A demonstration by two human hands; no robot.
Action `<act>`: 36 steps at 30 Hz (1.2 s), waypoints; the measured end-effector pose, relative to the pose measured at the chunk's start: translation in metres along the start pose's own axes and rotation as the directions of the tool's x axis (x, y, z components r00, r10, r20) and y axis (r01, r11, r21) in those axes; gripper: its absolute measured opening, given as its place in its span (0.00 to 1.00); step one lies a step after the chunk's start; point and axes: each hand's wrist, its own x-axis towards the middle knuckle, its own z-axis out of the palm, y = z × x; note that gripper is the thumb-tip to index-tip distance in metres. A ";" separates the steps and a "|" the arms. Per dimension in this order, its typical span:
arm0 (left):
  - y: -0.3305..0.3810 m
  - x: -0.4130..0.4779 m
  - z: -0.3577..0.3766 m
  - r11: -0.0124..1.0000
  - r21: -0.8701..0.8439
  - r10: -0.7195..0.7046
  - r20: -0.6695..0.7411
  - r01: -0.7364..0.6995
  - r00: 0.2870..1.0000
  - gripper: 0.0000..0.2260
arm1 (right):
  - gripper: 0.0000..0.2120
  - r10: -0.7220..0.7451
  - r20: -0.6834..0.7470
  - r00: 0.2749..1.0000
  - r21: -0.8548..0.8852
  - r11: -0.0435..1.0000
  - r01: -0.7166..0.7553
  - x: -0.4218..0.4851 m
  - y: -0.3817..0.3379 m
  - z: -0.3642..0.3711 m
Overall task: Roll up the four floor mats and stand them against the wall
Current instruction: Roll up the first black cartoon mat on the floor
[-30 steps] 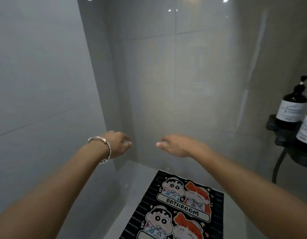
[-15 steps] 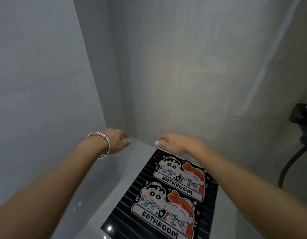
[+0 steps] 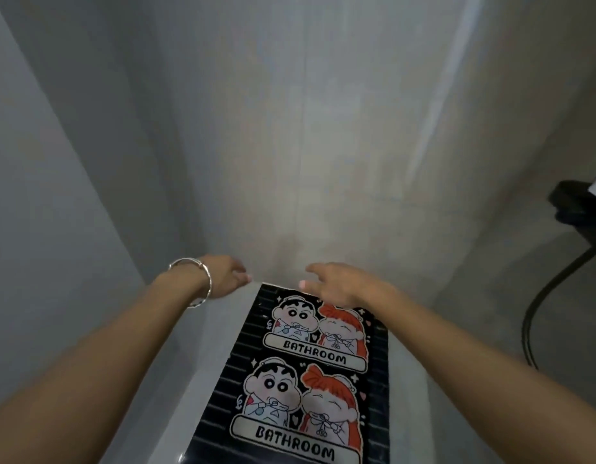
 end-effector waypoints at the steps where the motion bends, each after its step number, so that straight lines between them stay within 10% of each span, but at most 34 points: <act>1: -0.001 0.015 -0.001 1.000 -0.013 0.020 -0.001 -0.020 1.000 0.19 | 0.29 0.026 -0.003 1.000 0.017 1.000 -0.026 0.007 0.004 0.000; 10: 0.038 0.094 0.042 0.978 0.013 0.200 0.182 -0.206 0.963 0.19 | 0.29 0.208 0.148 0.967 0.073 0.973 -0.220 0.052 0.075 0.039; 17: 0.038 0.138 0.097 0.996 -0.089 0.037 0.180 -0.021 0.983 0.19 | 0.28 0.076 0.225 0.971 0.082 0.992 -0.097 0.124 0.113 0.091; 25: 0.054 0.198 0.296 0.966 -0.141 -0.149 0.386 0.218 0.910 0.22 | 0.29 -0.115 0.458 0.881 0.137 0.989 0.058 0.198 0.178 0.252; 36: 0.067 0.271 0.574 0.967 -0.158 -0.080 0.552 0.198 0.830 0.22 | 0.25 0.071 0.602 0.795 0.246 0.931 -0.270 0.233 0.290 0.552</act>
